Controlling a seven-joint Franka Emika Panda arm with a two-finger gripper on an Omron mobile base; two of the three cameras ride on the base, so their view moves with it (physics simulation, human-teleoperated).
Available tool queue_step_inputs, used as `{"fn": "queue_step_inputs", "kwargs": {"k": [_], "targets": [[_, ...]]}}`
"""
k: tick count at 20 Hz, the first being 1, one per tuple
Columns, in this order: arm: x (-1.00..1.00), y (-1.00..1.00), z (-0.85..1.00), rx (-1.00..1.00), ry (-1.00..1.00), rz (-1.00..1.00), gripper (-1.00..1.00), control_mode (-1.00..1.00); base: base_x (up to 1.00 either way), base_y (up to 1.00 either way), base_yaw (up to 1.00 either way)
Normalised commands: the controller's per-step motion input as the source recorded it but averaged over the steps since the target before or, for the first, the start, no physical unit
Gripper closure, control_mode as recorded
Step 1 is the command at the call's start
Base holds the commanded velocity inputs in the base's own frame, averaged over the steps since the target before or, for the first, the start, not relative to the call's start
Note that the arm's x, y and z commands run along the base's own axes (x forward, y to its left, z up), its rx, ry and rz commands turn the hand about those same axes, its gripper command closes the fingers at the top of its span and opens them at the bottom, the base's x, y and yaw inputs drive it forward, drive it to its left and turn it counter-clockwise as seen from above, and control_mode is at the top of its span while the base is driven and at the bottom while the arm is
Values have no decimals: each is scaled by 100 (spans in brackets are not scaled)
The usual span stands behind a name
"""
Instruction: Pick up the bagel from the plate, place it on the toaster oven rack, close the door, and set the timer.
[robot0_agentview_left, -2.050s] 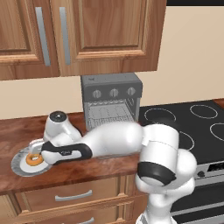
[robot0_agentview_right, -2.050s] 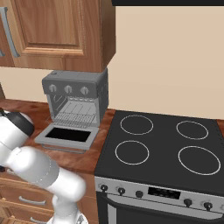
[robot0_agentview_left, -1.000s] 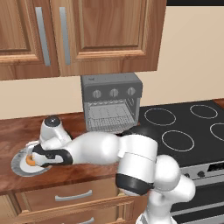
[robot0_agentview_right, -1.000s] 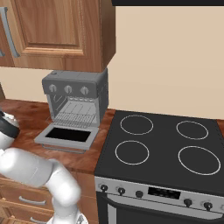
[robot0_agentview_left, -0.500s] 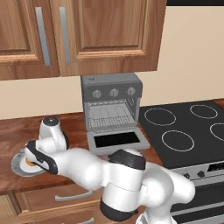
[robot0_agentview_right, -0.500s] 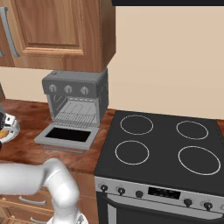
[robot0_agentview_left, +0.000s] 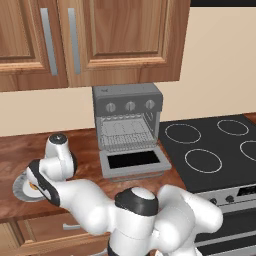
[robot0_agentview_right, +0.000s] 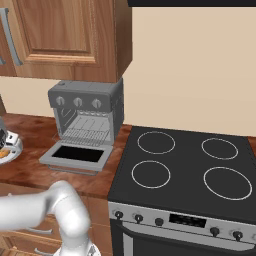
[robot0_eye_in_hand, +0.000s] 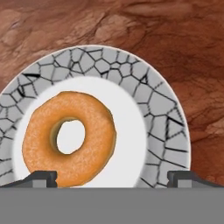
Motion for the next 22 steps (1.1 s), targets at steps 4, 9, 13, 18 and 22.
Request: {"fn": "queue_step_inputs", "kwargs": {"k": [4, 9, 13, 18, 22], "targets": [[0, 11, -2, 0, 0, 0, -100, -100, 0, 0, 0], [0, 16, -3, 0, 0, 0, -100, -100, 0, 0, 0], [1, 9, -5, 0, 0, 0, -100, -100, 0, 0, 0], [10, 2, -4, 0, 0, 0, -100, -100, 0, 0, 0], [7, 0, -1, 0, 0, -1, -100, -100, 0, 0, 0]]}}
